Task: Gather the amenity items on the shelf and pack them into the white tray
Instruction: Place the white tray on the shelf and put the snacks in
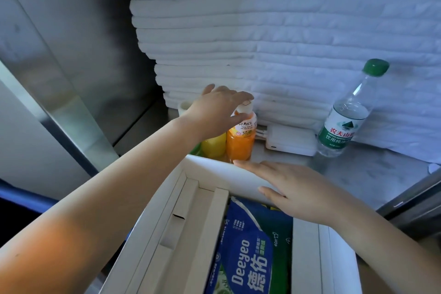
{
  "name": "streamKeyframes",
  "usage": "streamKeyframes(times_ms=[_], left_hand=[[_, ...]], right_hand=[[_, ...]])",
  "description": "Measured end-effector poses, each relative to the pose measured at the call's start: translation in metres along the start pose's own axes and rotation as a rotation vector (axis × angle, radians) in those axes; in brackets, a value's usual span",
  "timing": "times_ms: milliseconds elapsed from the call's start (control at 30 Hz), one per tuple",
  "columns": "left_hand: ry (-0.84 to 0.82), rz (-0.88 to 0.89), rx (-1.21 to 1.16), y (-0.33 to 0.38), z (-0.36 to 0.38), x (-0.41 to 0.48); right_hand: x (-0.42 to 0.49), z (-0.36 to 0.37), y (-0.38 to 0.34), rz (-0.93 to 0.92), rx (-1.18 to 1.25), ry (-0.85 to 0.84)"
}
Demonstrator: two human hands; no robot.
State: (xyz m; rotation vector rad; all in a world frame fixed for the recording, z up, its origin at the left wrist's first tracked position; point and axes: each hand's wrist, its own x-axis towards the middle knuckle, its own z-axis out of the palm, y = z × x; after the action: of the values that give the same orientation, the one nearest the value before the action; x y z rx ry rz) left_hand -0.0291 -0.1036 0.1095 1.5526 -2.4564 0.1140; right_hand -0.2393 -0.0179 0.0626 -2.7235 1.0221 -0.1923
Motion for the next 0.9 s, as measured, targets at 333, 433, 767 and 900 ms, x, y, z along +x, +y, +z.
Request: streamKeyframes(times_ms=[333, 433, 767, 900], left_hand=[[0.025, 0.117, -0.040, 0.029, -0.002, 0.022], [0.014, 0.143, -0.050, 0.042, -0.001, 0.029], [0.033, 0.321, -0.048, 0.091, 0.001, 0.051], [0.017, 0.360, -0.032, 0.105, 0.008, 0.056]], right_hand=[[-0.001, 0.000, -0.001, 0.016, 0.027, 0.020], [-0.001, -0.002, -0.002, 0.020, 0.020, 0.010], [0.001, -0.001, -0.002, 0.034, 0.020, 0.014], [0.000, 0.000, -0.001, 0.012, 0.023, 0.030]])
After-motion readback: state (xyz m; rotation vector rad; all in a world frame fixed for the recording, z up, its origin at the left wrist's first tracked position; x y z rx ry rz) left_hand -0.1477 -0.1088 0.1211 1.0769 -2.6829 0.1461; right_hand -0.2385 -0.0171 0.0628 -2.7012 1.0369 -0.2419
